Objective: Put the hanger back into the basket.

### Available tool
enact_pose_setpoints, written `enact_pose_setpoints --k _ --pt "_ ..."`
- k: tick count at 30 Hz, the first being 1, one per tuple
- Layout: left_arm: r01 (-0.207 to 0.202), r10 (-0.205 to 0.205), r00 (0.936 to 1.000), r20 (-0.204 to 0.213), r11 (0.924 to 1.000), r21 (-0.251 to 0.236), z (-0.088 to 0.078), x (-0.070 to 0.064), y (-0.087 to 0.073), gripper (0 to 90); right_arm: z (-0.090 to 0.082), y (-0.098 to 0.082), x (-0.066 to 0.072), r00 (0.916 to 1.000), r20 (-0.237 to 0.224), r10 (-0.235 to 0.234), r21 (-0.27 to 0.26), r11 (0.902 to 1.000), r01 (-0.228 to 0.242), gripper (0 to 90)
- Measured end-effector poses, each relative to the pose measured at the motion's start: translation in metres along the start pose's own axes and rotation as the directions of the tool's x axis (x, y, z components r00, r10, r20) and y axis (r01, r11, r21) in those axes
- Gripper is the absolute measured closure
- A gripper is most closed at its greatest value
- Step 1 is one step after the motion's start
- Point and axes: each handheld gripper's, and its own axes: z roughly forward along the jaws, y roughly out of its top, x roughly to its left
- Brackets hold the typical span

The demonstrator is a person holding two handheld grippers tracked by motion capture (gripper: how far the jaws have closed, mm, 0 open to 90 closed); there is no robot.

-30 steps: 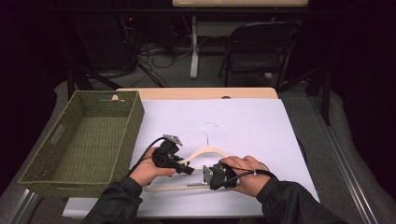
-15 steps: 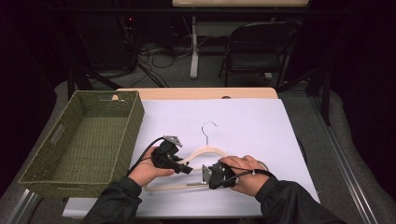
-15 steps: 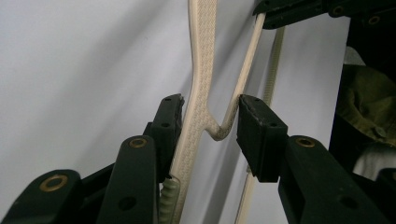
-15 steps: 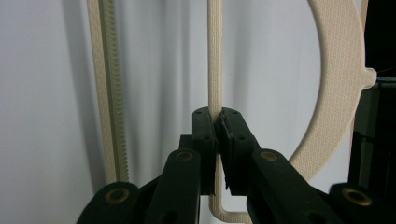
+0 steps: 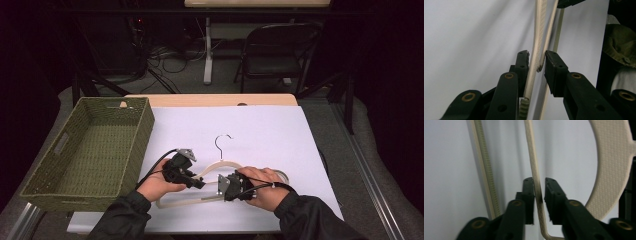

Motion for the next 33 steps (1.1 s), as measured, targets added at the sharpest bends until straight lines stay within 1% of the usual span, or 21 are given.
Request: enact_pose_setpoints --k 1,2,3,4,5,7,8,10,12,13,14,15,18,20,21,25,27,30,31,32,33 --pt "0.0 0.0 1.0 0.0 1.0 0.0 0.0 0.0 0.0 74.7 0.0 0.0 0.0 1.0 0.0 0.0 0.0 1.0 0.0 72.2" --pt "-0.002 0.002 0.9991 0.042 1.0 -0.003 -0.002 0.0 -0.001 75.8 -0.004 -0.003 0.0 0.9992 -0.008 0.04 -0.025 0.9989 -0.04 69.3" --pt "-0.004 0.005 0.999 0.043 1.0 -0.004 -0.003 0.0 -0.001 77.0 -0.006 -0.005 0.0 0.9982 -0.013 0.059 -0.038 0.9975 -0.06 67.8" --pt "-0.004 0.005 0.999 0.043 1.0 -0.004 -0.003 0.0 -0.001 78.2 -0.006 -0.005 0.0 0.9982 -0.013 0.059 -0.038 0.9975 -0.06 67.8" --pt "-0.005 0.006 0.9982 0.059 1.0 -0.008 -0.004 -0.001 -0.001 78.2 -0.008 -0.007 0.0 0.9968 -0.02 0.078 -0.046 0.9959 -0.078 67.3" --pt "-0.002 0.003 0.9968 0.08 0.9999 -0.012 -0.006 -0.002 -0.002 81.3 -0.012 -0.012 0.0 0.9947 -0.015 0.102 -0.063 0.9927 -0.102 66.5" --pt "-0.018 0.019 0.9967 0.079 0.9997 -0.018 -0.007 -0.004 -0.002 83.9 -0.016 -0.016 0.0 0.9907 -0.019 0.134 -0.08 0.9875 -0.135 66.2" --pt "-0.014 0.016 0.9969 0.077 0.9997 -0.018 -0.007 -0.005 -0.003 85.1 -0.017 -0.018 0.0 0.9896 -0.013 0.143 -0.083 0.9861 -0.144 65.4" --pt "-0.022 0.023 0.9952 0.095 0.9997 -0.012 -0.006 -0.006 -0.004 86.1 -0.019 -0.022 -0.001 0.9868 -0.011 0.162 -0.083 0.9833 -0.162 65.3" --pt "-0.011 0.012 0.9956 0.093 0.9998 -0.017 -0.005 -0.005 -0.005 86.7 -0.02 -0.025 -0.001 0.9834 -0.019 0.18 -0.089 0.9794 -0.181 65.2" --pt "-0.011 0.012 0.9956 0.093 0.9998 -0.017 -0.005 -0.005 -0.005 86.7 -0.02 -0.025 -0.001 0.9834 -0.019 0.18 -0.089 0.9794 -0.181 65.2" --pt "-0.008 0.01 0.9955 0.094 0.9997 -0.023 -0.005 -0.004 -0.005 86.8 -0.019 -0.027 -0.001 0.981 -0.024 0.193 -0.083 0.9775 -0.194 64.4" --pt "-0.007 0.009 0.9956 0.094 0.9996 -0.026 -0.006 -0.003 -0.005 86.8 -0.017 -0.029 -0.002 0.9802 -0.026 0.196 -0.083 0.9767 -0.198 63.5" --pt "0.0 0.003 0.9954 0.096 0.9996 -0.029 -0.006 -0.002 -0.006 86.8 -0.017 -0.031 -0.003 0.9781 -0.033 0.206 -0.071 0.9756 -0.208 62.7" --pt "-0.001 0.004 0.9954 0.096 0.9996 -0.03 -0.007 -0.001 -0.006 86.8 -0.015 -0.031 -0.003 0.9763 -0.032 0.214 -0.082 0.973 -0.216 62.7" --pt "0.013 -0.009 0.9956 0.093 0.9989 -0.044 -0.008 0.0 -0.008 86.9 -0.014 -0.033 -0.005 0.9739 -0.034 0.224 -0.087 0.9702 -0.226 62.3" --pt "0.017 -0.013 0.9958 0.091 0.9988 -0.045 -0.008 0.001 -0.008 86.9 -0.015 -0.034 -0.007 0.9708 -0.037 0.237 -0.089 0.9668 -0.239 61.9" --pt "0.022 -0.018 0.9963 0.084 0.9983 -0.054 -0.009 0.001 -0.009 86.9 -0.015 -0.035 -0.008 0.9707 -0.036 0.237 -0.092 0.9665 -0.24 61.0" --pt "0.024 -0.019 0.9967 0.079 0.998 -0.059 -0.01 0.001 -0.009 86.9 -0.015 -0.035 -0.008 0.967 -0.036 0.252 -0.09 0.9628 -0.255 58.0" --pt "0.027 -0.022 0.9969 0.076 0.9973 -0.068 -0.01 0.001 -0.009 86.9 -0.015 -0.035 -0.008 0.967 -0.036 0.252 -0.09 0.9628 -0.255 58.0" --pt "0.032 -0.027 0.9971 0.071 0.9968 -0.073 -0.011 0.001 -0.01 86.9 -0.015 -0.035 -0.008 0.9643 -0.041 0.262 -0.095 0.9597 -0.264 56.6"
